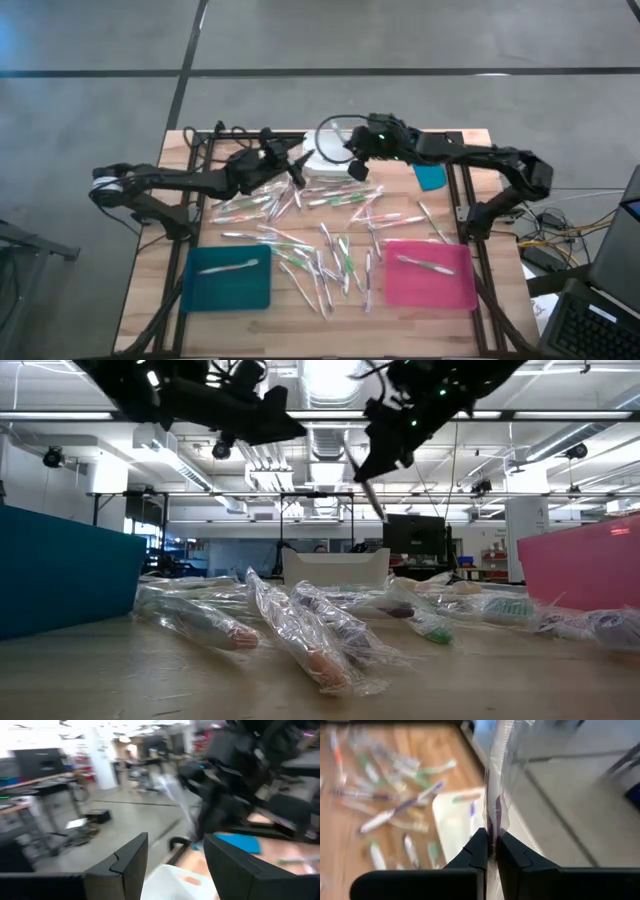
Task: Pick & Place Toothbrushes
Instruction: Put the violet toothbrush into the white bin
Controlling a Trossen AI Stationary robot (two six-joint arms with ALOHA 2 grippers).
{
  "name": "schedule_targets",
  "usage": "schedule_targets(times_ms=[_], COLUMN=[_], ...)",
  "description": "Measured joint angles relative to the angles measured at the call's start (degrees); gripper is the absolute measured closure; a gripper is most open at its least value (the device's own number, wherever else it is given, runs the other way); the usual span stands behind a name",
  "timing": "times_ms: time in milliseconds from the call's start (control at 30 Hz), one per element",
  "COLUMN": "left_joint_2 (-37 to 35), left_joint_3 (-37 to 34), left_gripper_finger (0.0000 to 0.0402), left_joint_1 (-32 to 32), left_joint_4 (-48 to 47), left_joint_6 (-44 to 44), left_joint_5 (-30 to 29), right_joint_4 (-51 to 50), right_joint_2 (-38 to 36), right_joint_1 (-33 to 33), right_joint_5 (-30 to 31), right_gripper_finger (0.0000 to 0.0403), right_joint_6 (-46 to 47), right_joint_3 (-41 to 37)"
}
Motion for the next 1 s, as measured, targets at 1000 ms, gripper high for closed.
schedule_targets(times_ms=[1000], left_joint_2=[-4.35], left_joint_3=[-3.98], left_gripper_finger=[0.0207], left_joint_1=[0.02], left_joint_4=[0.02], left_joint_6=[-0.65], left_joint_5=[-7.54], right_joint_4=[-24.20], right_joint_2=[31.69], right_joint_1=[-6.00], right_joint_5=[-7.36], right_gripper_finger=[0.0389], right_joint_6=[-6.48], right_joint_3=[29.76])
